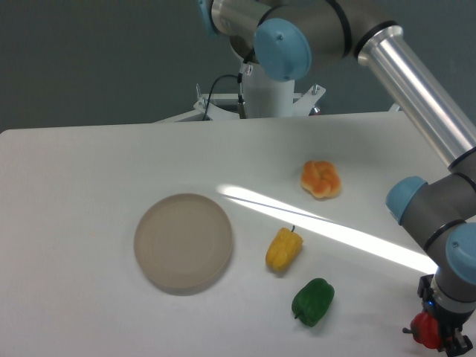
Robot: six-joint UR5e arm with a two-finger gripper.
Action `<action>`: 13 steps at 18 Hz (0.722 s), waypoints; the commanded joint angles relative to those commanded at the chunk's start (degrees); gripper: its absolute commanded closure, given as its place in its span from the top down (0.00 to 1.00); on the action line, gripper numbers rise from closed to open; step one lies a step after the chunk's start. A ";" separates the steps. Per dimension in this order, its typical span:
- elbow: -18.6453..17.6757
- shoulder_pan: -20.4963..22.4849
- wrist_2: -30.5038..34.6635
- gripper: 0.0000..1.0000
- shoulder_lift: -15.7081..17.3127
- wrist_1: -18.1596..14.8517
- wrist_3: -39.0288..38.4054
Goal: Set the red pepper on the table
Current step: 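Lift the held red pepper up from the table edge with the gripper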
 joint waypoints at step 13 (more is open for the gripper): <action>-7.11 -3.42 -0.44 0.69 5.44 -0.44 -3.42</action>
